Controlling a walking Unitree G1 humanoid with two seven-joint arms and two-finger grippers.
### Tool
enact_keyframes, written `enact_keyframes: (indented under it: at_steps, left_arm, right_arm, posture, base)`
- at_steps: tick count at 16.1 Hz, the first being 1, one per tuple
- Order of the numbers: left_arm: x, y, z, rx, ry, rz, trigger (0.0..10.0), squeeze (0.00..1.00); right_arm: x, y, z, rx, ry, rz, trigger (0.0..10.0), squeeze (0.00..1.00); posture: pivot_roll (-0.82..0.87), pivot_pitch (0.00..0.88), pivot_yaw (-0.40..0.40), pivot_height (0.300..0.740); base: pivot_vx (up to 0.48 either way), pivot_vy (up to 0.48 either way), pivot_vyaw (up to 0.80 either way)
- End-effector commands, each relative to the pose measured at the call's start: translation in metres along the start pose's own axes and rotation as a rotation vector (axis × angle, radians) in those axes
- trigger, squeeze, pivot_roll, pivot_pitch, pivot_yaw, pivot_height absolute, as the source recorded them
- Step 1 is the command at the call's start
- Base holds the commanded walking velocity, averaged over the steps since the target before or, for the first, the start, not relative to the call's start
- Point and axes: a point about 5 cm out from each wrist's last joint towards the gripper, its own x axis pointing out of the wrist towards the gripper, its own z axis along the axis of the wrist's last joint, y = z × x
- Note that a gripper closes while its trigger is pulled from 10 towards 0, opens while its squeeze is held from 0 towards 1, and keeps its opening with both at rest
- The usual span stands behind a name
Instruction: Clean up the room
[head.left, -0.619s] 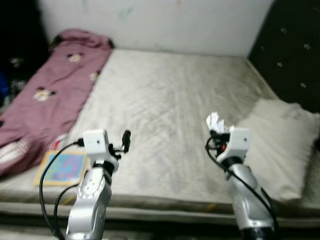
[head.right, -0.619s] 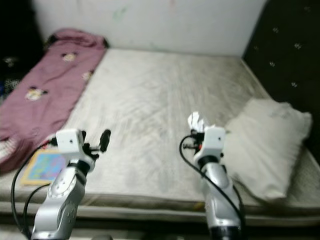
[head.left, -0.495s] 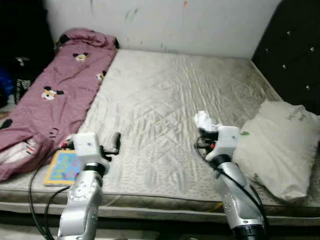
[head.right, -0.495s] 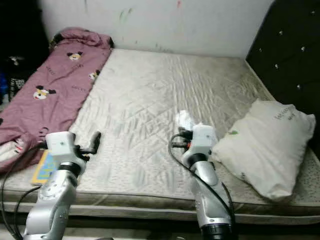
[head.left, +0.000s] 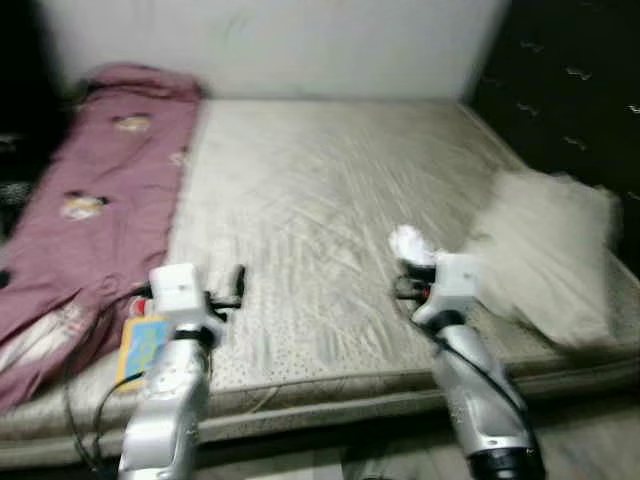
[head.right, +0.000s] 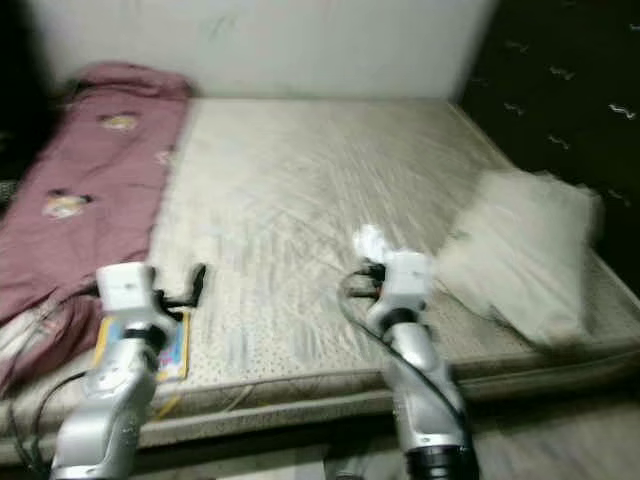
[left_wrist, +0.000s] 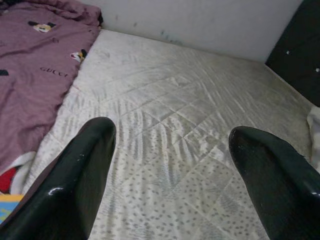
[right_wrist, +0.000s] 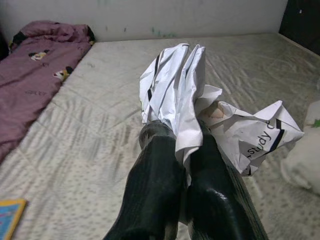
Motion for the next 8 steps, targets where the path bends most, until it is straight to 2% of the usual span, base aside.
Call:
enact_keyframes:
  at_steps: [1, 8]
  left_arm:
    - [0.0012, -0.0090, 0.0007, -0.015, -0.001, -0.025, 10.0, 0.00]
    - [0.0008, -0.0088, -0.0008, -0.019, 0.008, -0.024, 10.0, 0.00]
  right_arm:
    - [0.0002, -0.0095, 0.0044, -0.014, -0.008, -0.021, 10.0, 0.00]
    - [-0.0005, -0.0080, 0.0037, -0.019, -0.006, -0.008, 10.0, 0.00]
  posture:
    - [0.06, 0.000, -0.031, 0.740]
    - [0.06, 0.000, -0.031, 0.740]
  base:
    - [0.000, 0.480, 0.00]
    - [0.000, 0.480, 0.00]
